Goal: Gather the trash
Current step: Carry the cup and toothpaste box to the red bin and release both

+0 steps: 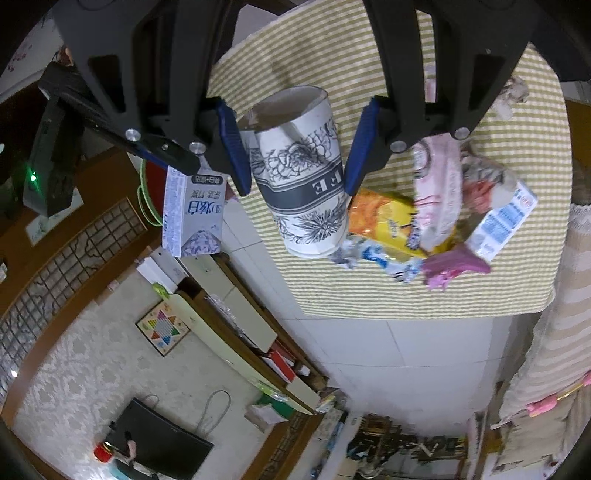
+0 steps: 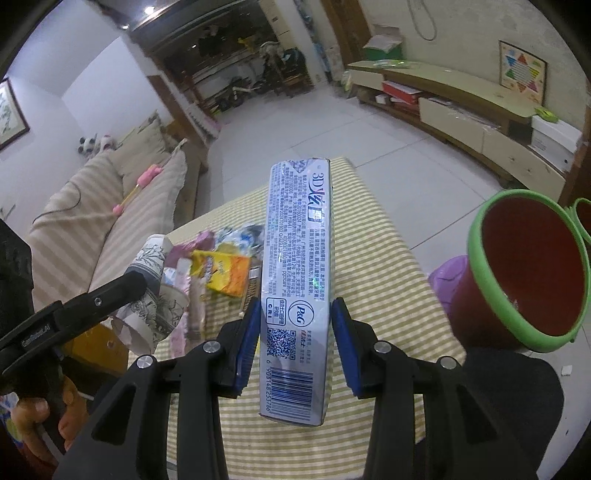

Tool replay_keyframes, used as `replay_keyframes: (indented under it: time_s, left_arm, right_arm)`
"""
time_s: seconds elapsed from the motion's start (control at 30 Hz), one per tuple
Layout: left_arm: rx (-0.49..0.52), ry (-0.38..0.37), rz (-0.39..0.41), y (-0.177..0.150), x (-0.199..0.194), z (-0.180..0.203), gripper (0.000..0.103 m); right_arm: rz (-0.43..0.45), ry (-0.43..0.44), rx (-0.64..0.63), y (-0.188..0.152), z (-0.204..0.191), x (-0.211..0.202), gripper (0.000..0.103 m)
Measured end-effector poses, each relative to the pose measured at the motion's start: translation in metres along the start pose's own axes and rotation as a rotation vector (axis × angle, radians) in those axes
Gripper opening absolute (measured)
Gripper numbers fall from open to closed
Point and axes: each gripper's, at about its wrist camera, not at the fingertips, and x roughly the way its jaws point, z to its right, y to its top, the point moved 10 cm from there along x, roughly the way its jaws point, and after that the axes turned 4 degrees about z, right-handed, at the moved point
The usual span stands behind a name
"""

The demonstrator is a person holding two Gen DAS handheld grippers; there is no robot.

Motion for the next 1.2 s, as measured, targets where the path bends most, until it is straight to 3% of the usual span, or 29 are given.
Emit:
replay_keyframes:
  time_s: [0.8,1.2]
  left_arm:
    - [0.142,-0.126,-0.065,0.012,0.061,0.104,0.05]
    - [0.198,-0.206,-0.13,-0.003,0.107,0.161,0.05]
  right_arm:
    - [0.106,-0.128,0.178,0.021,0.109,-0.041,0.038]
    - [0.169,-0.239,0.267,0.031,0.195,-0.073,0.038]
